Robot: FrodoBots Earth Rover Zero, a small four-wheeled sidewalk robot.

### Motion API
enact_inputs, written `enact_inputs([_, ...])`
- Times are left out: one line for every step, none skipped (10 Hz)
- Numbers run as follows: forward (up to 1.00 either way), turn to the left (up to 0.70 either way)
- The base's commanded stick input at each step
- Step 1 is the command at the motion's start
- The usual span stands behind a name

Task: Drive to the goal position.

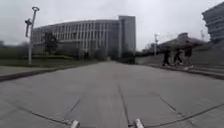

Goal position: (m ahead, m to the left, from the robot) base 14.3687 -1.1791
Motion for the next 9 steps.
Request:
enact_inputs([1.00, -0.24])
enact_inputs([1.00, -0.40])
enact_inputs([1.00, -0.24])
enact_inputs([1.00, 0.00])
enact_inputs([1.00, -0.09])
enact_inputs([1.00, -0.38])
enact_inputs([1.00, -0.40])
enact_inputs([1.00, -0.40])
enact_inputs([1.00, -0.40])
